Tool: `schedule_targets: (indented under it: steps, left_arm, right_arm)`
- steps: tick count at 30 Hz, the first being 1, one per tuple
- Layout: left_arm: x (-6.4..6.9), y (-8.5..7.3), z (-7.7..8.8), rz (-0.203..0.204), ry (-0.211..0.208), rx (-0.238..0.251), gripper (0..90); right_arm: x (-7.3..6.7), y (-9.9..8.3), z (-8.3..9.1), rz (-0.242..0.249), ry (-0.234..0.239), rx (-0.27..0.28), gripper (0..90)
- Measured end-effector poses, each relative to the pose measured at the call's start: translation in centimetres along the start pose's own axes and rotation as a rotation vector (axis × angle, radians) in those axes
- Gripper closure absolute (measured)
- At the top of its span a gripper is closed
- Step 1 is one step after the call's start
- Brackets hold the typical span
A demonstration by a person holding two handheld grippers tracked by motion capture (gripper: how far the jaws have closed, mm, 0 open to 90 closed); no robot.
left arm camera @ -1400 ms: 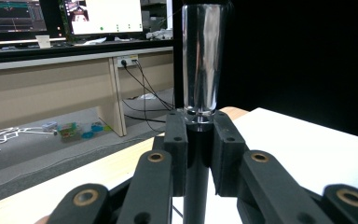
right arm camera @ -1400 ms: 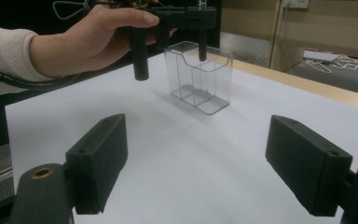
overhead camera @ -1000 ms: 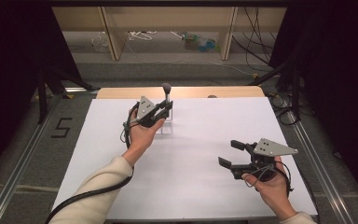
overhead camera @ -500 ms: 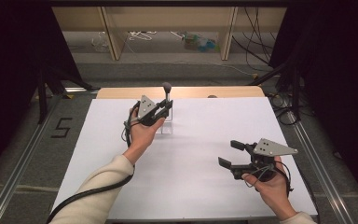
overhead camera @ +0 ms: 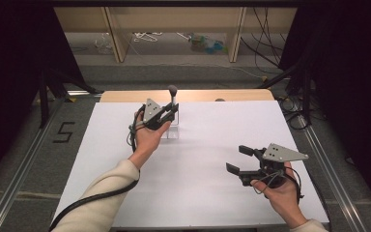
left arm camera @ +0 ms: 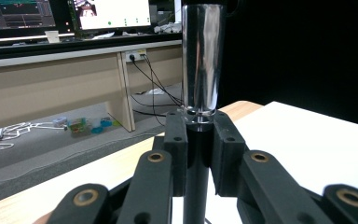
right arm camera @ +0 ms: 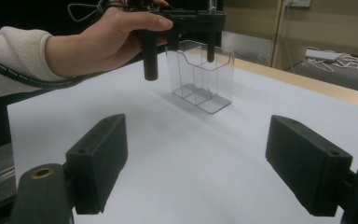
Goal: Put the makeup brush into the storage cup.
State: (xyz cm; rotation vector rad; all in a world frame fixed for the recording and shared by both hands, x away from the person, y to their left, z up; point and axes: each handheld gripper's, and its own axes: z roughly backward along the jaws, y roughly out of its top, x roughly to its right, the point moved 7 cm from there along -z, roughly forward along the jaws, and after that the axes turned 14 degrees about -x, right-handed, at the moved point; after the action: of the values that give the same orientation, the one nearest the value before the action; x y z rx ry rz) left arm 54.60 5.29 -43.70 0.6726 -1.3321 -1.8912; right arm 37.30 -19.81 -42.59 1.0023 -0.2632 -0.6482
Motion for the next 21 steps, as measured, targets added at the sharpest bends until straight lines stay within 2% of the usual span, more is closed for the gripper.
schedule_targets:
  steps: [1,2,7,8,10,11,12,21]
  left_arm:
    - [-0.01,-0.03,-0.03,0.003,0.0,0.0,78.5]
    - [-0.06,-0.04,-0.03,-0.002,0.003,-0.001,78.5]
    - [-0.23,-0.16,-0.15,0.004,0.006,-0.003,78.6]
    - [-0.2,-0.19,-0.2,0.018,0.003,-0.001,78.6]
    - [-0.31,-0.24,-0.23,0.008,0.006,-0.004,78.5]
    - [-0.33,-0.27,-0.24,0.009,0.009,-0.006,78.6]
    - [-0.37,-0.31,-0.23,0.006,0.013,-0.007,78.6]
    - [-0.34,-0.35,-0.4,0.017,0.011,-0.006,78.5]
  right_arm:
    - [0.05,-0.13,0.12,0.001,-0.008,-0.02,21.7]
    - [-0.06,0.06,-0.11,0.002,0.012,0.011,21.7]
    - [-0.07,0.1,-0.15,0.002,0.012,0.017,21.7]
    - [-0.05,0.08,-0.16,0.002,0.012,0.015,21.7]
    - [-0.04,0.04,-0.15,0.0,0.009,0.009,21.6]
    - [-0.25,-0.12,-0.12,-0.021,0.021,-0.01,21.6]
    - [-0.07,-0.05,-0.13,0.001,0.01,-0.003,21.6]
    - [-0.11,-0.05,-0.18,0.002,0.016,-0.001,21.5]
